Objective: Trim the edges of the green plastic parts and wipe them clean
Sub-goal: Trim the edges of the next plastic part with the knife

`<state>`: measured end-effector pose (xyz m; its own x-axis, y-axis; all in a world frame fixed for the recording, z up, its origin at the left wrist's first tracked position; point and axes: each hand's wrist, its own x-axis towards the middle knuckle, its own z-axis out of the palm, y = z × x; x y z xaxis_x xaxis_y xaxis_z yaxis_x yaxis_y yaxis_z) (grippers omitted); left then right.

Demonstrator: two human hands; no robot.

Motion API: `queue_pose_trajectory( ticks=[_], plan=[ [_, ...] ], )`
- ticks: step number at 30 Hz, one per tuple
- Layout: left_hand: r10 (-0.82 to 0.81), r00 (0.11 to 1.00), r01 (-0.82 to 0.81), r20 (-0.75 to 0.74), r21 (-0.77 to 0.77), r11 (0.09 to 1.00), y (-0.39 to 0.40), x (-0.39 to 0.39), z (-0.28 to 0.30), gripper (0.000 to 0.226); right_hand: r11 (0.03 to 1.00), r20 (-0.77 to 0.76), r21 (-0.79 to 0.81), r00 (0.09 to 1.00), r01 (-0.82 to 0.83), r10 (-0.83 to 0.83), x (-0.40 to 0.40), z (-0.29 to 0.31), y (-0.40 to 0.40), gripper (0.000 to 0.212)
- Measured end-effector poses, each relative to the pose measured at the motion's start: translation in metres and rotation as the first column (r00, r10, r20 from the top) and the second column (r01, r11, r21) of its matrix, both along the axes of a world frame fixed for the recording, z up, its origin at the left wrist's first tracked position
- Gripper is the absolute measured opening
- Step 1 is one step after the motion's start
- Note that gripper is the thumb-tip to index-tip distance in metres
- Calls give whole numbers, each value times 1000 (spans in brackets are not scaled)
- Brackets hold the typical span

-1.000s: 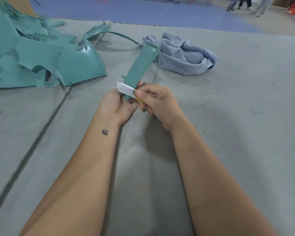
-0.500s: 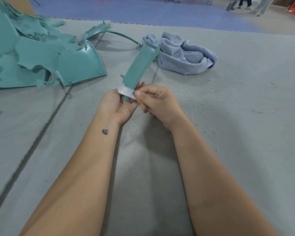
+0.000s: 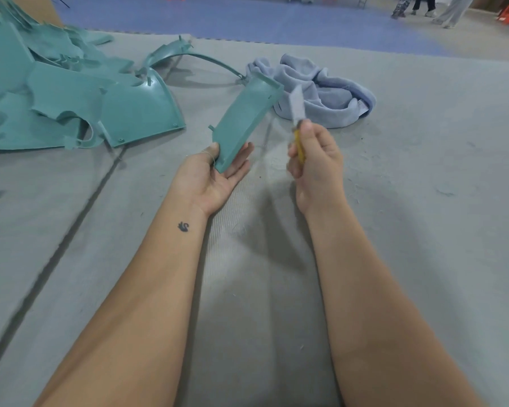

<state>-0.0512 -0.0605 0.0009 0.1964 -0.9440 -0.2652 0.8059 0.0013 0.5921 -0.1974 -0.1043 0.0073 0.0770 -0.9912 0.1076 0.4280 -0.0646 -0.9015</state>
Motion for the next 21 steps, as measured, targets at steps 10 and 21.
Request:
queue_pose_trajectory(
  ticks=[10, 21],
  plan=[
    [229, 921, -223, 315, -54, 973, 0, 7, 2, 30, 995, -189, 66, 980, 78, -65, -3, 2, -1, 42],
    [184, 728, -128, 661, -133, 983, 0, 3, -3, 40, 988, -481, -89, 863, 128, -155, -2, -3, -2, 18]
  ],
)
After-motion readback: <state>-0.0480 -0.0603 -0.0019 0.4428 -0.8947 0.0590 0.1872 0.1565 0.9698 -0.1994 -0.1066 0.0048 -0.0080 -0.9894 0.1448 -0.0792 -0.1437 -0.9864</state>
